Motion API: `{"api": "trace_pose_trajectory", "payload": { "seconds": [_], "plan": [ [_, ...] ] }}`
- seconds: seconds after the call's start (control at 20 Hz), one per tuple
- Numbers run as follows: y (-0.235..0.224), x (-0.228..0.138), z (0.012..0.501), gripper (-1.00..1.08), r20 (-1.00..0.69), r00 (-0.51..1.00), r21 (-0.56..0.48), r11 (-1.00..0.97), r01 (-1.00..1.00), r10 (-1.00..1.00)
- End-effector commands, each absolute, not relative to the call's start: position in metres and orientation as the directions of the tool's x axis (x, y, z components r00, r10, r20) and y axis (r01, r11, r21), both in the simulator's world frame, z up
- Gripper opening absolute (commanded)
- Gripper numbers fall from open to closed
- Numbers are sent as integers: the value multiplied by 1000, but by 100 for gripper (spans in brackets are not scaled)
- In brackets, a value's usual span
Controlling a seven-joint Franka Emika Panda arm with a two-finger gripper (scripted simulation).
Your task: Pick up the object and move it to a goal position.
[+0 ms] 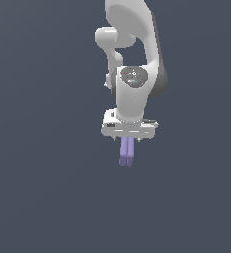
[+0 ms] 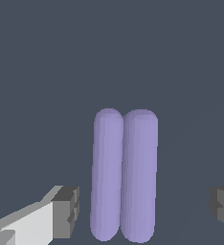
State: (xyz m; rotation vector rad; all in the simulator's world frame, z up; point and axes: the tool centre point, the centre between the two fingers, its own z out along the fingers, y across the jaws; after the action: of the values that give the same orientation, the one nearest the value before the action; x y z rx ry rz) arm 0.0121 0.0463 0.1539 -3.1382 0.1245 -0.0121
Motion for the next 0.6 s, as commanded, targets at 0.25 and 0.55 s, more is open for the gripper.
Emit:
{"api": "trace_pose_trajectory", "payload": {
  "seconds": [0.25, 0.55],
  "plan": [
    [55, 13, 146, 100, 0, 993, 0, -993, -118, -118],
    [55, 13, 140, 100, 0, 993, 0, -993, -115, -115]
  ]
}}
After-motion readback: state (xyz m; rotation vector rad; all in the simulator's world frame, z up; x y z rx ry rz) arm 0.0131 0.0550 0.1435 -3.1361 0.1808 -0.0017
